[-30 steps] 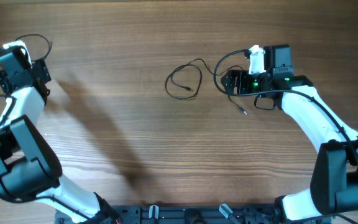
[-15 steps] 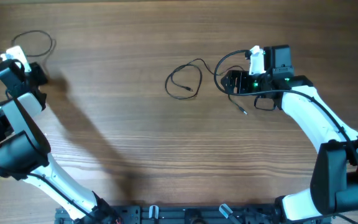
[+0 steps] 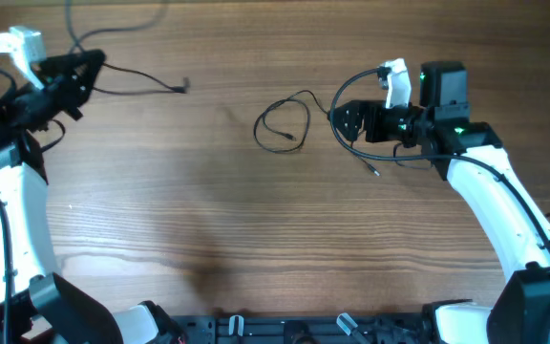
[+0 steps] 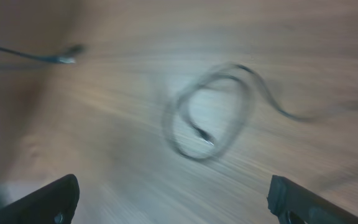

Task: Untangle cables

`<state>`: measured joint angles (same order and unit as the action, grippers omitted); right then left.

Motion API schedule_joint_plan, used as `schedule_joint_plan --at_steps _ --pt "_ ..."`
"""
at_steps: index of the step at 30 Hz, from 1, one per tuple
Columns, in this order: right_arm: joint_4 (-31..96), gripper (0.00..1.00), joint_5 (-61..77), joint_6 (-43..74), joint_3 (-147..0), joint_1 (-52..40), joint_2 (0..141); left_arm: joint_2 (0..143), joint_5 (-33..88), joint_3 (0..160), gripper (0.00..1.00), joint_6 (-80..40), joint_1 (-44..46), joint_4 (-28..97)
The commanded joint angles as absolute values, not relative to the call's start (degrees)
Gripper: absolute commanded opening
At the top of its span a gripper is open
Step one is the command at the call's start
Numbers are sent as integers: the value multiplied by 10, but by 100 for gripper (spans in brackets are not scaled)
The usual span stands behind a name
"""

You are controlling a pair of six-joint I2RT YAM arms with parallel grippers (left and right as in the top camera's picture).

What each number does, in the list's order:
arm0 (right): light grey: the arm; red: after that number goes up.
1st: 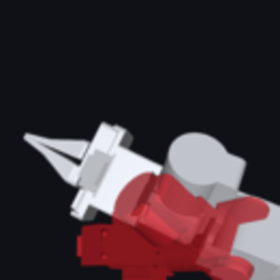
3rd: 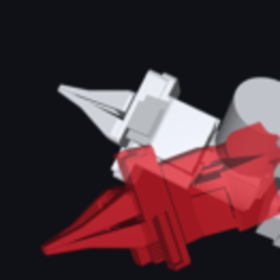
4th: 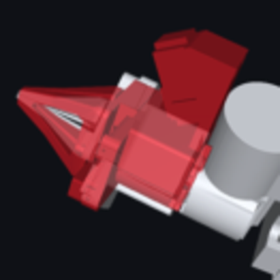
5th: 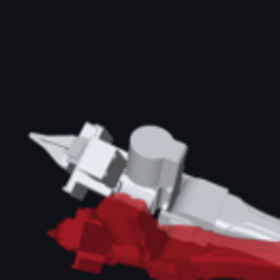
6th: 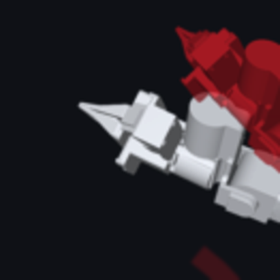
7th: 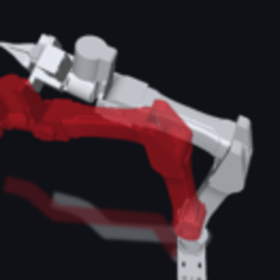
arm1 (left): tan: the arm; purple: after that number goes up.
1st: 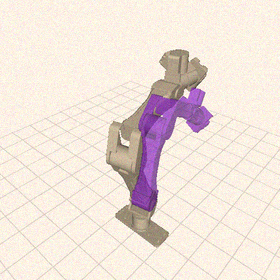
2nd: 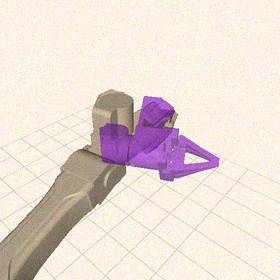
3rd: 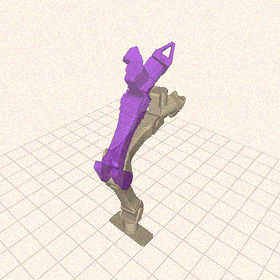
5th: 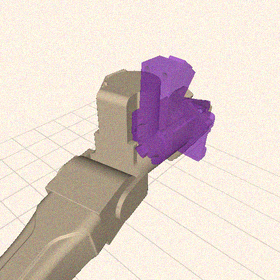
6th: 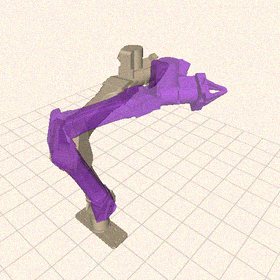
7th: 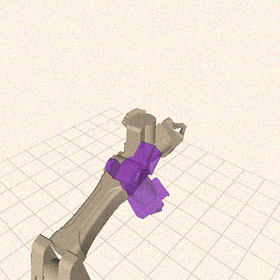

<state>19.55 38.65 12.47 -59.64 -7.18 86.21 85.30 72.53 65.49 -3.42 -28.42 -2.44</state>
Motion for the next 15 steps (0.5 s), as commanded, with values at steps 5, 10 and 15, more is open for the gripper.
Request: schedule_joint_plan --at_steps 5,10,15 --pt "98 100 675 172 -609 -71 848 845 847 657 4 -157 -168 -6" --pt "37 100 679 275 -608 -76 848 845 684 657 4 -204 -52 -6" --pt "30 100 646 45 -605 -78 848 845 683 657 4 -180 -1 8"
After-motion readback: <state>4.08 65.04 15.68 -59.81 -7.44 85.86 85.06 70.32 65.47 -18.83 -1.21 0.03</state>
